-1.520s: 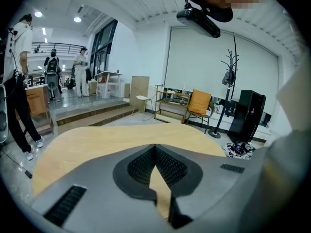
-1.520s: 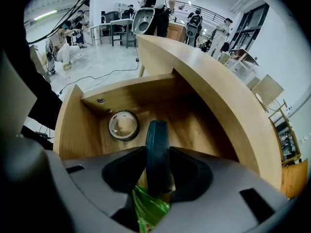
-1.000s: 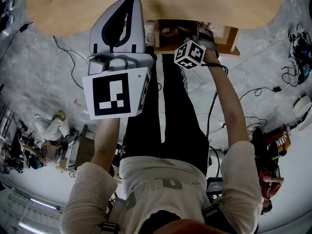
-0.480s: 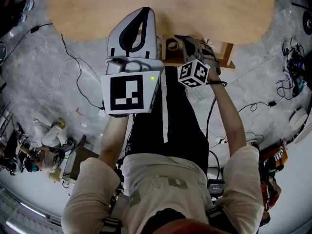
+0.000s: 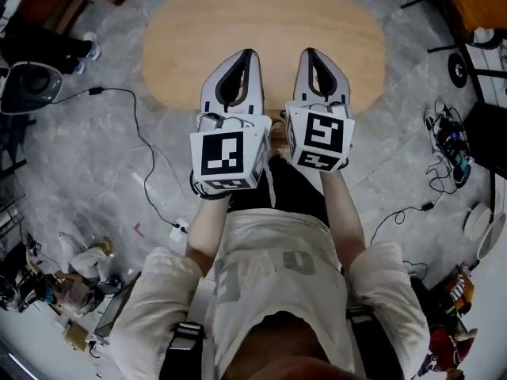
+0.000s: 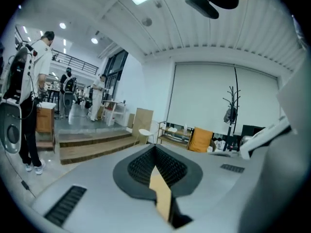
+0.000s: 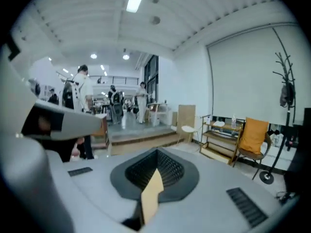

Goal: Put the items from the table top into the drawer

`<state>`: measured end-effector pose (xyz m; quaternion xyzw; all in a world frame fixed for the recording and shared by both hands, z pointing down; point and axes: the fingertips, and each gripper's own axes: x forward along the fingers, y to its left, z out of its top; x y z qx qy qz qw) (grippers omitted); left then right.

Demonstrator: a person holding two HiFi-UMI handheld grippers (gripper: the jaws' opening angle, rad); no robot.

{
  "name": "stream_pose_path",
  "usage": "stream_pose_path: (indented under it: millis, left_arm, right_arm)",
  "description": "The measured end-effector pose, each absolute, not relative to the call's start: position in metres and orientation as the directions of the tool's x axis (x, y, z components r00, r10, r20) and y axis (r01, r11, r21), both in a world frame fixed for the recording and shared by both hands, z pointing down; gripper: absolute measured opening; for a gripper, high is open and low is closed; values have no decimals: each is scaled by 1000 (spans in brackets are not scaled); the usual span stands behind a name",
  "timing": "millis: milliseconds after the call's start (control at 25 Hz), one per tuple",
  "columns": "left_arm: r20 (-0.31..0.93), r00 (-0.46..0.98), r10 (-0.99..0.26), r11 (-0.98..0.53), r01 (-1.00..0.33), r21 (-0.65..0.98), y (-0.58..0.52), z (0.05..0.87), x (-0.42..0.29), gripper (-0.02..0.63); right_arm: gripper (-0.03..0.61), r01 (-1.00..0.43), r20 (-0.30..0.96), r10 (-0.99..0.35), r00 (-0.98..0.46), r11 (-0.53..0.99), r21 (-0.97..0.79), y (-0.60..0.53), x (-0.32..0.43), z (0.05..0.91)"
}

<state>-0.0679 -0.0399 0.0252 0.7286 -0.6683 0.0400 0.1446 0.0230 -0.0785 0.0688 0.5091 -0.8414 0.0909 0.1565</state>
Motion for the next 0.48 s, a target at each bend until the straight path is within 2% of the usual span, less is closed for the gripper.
stream_pose_path:
  millis: [240,480]
  left_arm:
    - [146,83,-986,-66,-991,117,-8,-77,-57,8]
    - [115,63,-991,-56,-996,64,22,-109,-63,8]
  right_arm:
    - [5,-896,183,-877,-444,433,-96,-41,43,-75]
    - [5,-872,95,-867,-489,489,-31,15,51,-119]
